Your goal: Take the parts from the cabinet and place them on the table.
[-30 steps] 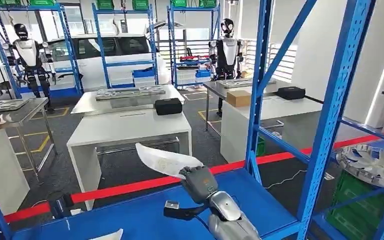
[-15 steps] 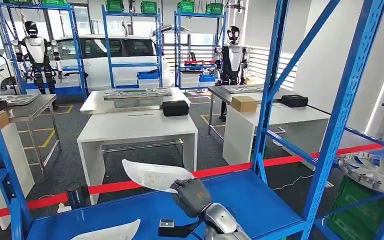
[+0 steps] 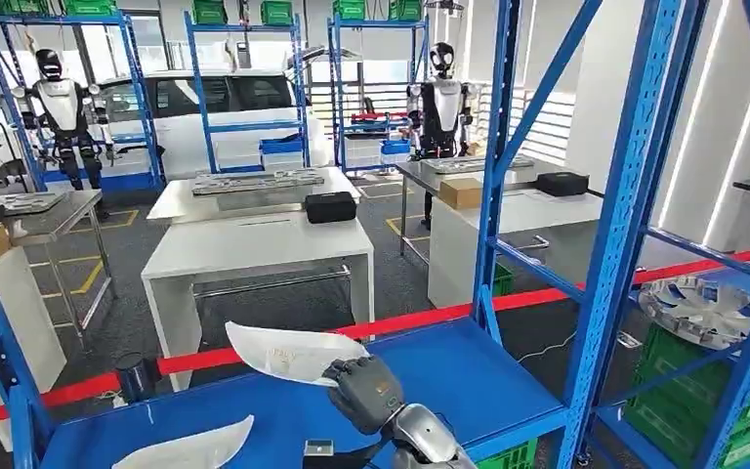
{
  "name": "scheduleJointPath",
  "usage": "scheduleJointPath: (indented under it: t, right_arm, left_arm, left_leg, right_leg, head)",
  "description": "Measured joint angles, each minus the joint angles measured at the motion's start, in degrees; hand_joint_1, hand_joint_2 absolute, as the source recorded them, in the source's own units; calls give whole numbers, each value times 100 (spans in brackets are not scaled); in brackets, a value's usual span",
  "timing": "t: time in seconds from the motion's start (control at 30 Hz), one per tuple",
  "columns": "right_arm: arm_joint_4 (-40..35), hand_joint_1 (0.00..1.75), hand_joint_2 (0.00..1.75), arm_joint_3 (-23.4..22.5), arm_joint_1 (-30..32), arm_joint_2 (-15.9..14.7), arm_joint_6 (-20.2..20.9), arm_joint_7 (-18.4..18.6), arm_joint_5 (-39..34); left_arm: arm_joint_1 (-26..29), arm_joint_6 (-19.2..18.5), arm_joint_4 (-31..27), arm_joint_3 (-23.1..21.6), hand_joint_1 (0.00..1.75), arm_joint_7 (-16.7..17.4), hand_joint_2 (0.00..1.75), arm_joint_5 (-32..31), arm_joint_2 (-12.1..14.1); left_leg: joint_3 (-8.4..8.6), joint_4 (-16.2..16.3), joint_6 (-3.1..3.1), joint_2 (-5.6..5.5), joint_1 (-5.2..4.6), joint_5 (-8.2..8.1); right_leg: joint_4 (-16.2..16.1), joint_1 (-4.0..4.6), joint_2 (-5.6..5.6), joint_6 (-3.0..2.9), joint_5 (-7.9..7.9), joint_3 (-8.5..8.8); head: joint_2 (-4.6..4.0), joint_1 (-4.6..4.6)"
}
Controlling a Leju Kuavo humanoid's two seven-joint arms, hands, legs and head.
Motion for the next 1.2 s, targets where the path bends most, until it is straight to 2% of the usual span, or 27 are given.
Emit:
scheduleJointPath:
  t: [0.03, 0.07, 0.1, 0.13, 0.2, 0.23, 0.27, 0.3, 0.37, 0.4, 0.43, 0.5, 0.57, 0.6, 0.63, 0.73, 0.77, 0.8, 0.87, 0.9, 0.93, 1.0, 1.03, 1.07, 1.1, 1.13, 1.2]
  right_arm:
    - [0, 175, 175, 4, -1, 0, 0, -31, -15]
    - [-7, 175, 175, 9, -4, 7, 0, -57, -31]
    - [-31, 175, 175, 9, 5, 9, 0, -61, -33]
    - [-35, 175, 175, 11, 13, 15, -4, -55, -37]
    - [-35, 175, 175, 15, 17, 46, -2, -66, -42]
    - [-35, 175, 175, 20, 40, 48, 0, -70, -53]
    - [-35, 175, 175, 31, 49, 46, 4, -92, -77]
    - [-35, 175, 175, 50, 55, 46, 7, -107, -94]
    - [-39, 175, 175, 107, 67, 48, 5, -140, -185]
    - [-46, 175, 175, 133, 102, 48, 0, -158, -263]
    - [-52, 175, 175, 162, 141, 39, -11, -166, -365]
    - [-68, 175, 175, 230, 233, 20, -22, -171, -529]
    - [-149, 175, 175, 328, 288, 15, -46, -173, -706]
    - [-199, 175, 175, 396, 287, 11, -61, -188, -807]
    - [-256, 175, 175, 492, 306, 7, -96, -190, -969]
    - [-436, 175, 175, 895, 441, -74, -54, -204, -1746]
    - [-597, 175, 175, 1149, 502, -122, -26, -206, -2216]
    - [-705, 175, 175, 1375, 535, -146, 4, -199, -2473]
    - [-864, 175, 175, 1727, 563, -201, 13, -212, -2632]
    - [-923, 175, 175, 1865, 605, -236, 4, -217, -2786]
    - [-1008, 175, 175, 2065, 658, -274, -41, -223, -3097]
    - [-1187, 175, 175, 2569, 735, -383, -166, -221, -3760]
    - [-1288, 175, 175, 2865, 752, -437, -258, -221, -4076]
    - [-1405, 175, 175, 3198, 759, -487, -369, -225, -4388]
    - [-1480, 175, 175, 3404, 760, -516, -429, -228, -4525]
    - [-1585, 175, 175, 3668, 764, -569, -492, -232, -4630]
    - [-1697, 175, 175, 4006, 773, -621, -515, -239, -4671]
  left_arm:
    - [-6, 7, 0, 2, 0, 22, 175, 0, 2]
    - [-13, 9, 0, 4, 0, 26, 175, 0, 5]
    - [-21, 9, 0, 4, 0, 28, 175, 0, -2]
    - [-17, 11, 0, 7, 0, 28, 175, 2, -2]
    - [-12, 20, 0, 15, 0, 37, 175, 7, 2]
    - [-7, 26, 0, 15, 0, 46, 175, 11, 5]
    - [-11, 46, 2, 17, 0, 48, 175, 13, 5]
    - [-13, 61, 0, 17, 0, 61, 175, 13, 5]
    - [-10, 76, 0, 20, 0, 87, 175, 13, 5]
    - [-10, 91, 0, 24, 0, 98, 175, 13, 5]
    - [-9, 105, 0, 26, 0, 111, 175, 4, 5]
    - [-4, 120, 0, 28, 0, 133, 175, -7, 7]
    - [-6, 125, 0, 28, 0, 140, 175, -15, 9]
    - [-6, 125, 0, 28, 0, 144, 175, -24, 0]
    - [-11, 125, 0, 28, 0, 144, 175, -39, 0]
    - [-7, 125, 0, 28, 0, 149, 175, -50, 2]
    - [2, 125, 0, 30, 0, 151, 175, -59, 13]
    - [13, 125, 2, 31, 0, 164, 175, -65, 22]
    - [10, 125, 2, 33, 0, 166, 175, -68, 20]
    - [4, 125, 2, 33, 0, 166, 175, -74, 22]
    - [3, 125, 2, 33, 0, 166, 175, -83, 26]
    - [8, 127, 2, 33, 0, 170, 175, -103, 31]
    - [12, 127, 0, 33, 0, 179, 175, -105, 37]
    - [10, 127, 0, 35, 0, 181, 175, -111, 46]
    - [-2, 127, -2, 35, 0, 181, 175, -114, 46]
    - [-9, 129, -4, 35, 0, 179, 175, -116, 48]
    - [-8, 129, -4, 35, 0, 183, 175, -116, 46]
  left_leg:
    - [320, -477, -10, 3, 10, 172]
    - [640, -974, -21, 4, 25, 173]
    - [815, -1223, 2, -10, -13, 26]
    - [747, -1161, 90, -43, -35, 102]
    - [671, -1162, 169, -42, -50, 119]
    - [625, -1196, 246, -37, -46, 181]
    - [640, -1212, 316, -11, -19, 251]
    - [556, -1216, 346, -8, -21, 314]
    - [401, -1210, 391, -1, -34, 437]
    - [313, -1205, 408, 2, -45, 501]
    - [233, -1195, 412, 1, -53, 558]
    - [70, -1176, 408, -5, -73, 668]
    - [-64, -1159, 390, -7, -97, 774]
    - [-123, -1146, 359, -4, -126, 820]
    - [-140, -1149, 329, 6, -120, 869]
    - [-126, -1226, 213, 4, -95, 1025]
    - [-168, -1177, 190, 1, -77, 999]
    - [-258, -1055, 162, 0, -94, 739]
    - [-441, -334, 107, 2, -64, 59]
    - [-514, 85, 77, 2, -46, -194]
    - [-543, 424, 54, 4, -37, -284]
    - [-322, 447, 30, 4, -23, 68]
    - [-50, 138, 27, 5, -16, 284]
    - [303, -304, 31, 7, -10, 355]
    - [692, -830, 38, 8, -3, 164]
    - [993, -1309, 94, -6, -51, -51]
    - [864, -1241, 200, -14, -70, 5]
  right_leg:
    - [24, -20, -2, 31, 30, -52]
    - [55, -24, -3, 66, 55, -84]
    - [62, -11, -4, 113, 88, -122]
    - [49, -10, -5, 148, 126, -110]
    - [20, -15, 3, 231, 221, -116]
    - [-1, -18, 7, 277, 269, -133]
    - [49, -46, 16, 296, 174, -169]
    - [238, -36, 21, 317, -125, -265]
    - [1003, -24, 22, 337, -783, -474]
    - [1419, -16, 22, 339, -988, -545]
    - [1656, -7, 23, 331, -997, -553]
    - [1483, 18, 26, 276, -679, -273]
    - [660, 69, 32, 172, -456, 354]
    - [170, 105, 26, 94, -678, 658]
    - [57, 109, 30, 100, -675, 698]
    - [-7, 132, 29, 18, -552, 647]
    - [-71, 64, -15, -20, -460, 617]
    - [-77, 64, -5, -61, -389, 555]
    - [-78, 46, 18, -84, -251, 386]
    - [-78, 46, 15, -78, -183, 300]
    - [-75, 46, 11, -67, -116, 208]
    - [-65, 39, -14, -38, 27, 26]
    - [-54, 31, -14, -17, 95, -67]
    - [-39, 26, -11, 7, 151, -140]
    - [-10, 27, -9, 40, 202, -178]
    - [14, 44, -9, 86, 244, -221]
    - [-34, 42, -18, 156, 371, -211]
  head:
    - [0, -4]
    - [0, -2]
    - [0, -20]
    - [0, 18]
    - [2, 22]
    - [0, 13]
    - [0, 13]
    - [0, 29]
    - [0, 39]
    - [0, 44]
    - [0, 48]
    - [0, 55]
    - [0, 59]
    - [0, 59]
    - [2, 39]
    - [2, 48]
    - [0, 50]
    - [-2, 26]
    - [0, 2]
    - [0, 0]
    - [0, -4]
    - [0, 0]
    - [0, -7]
    - [0, 0]
    - [0, -13]
    - [0, -7]
    - [0, 11]
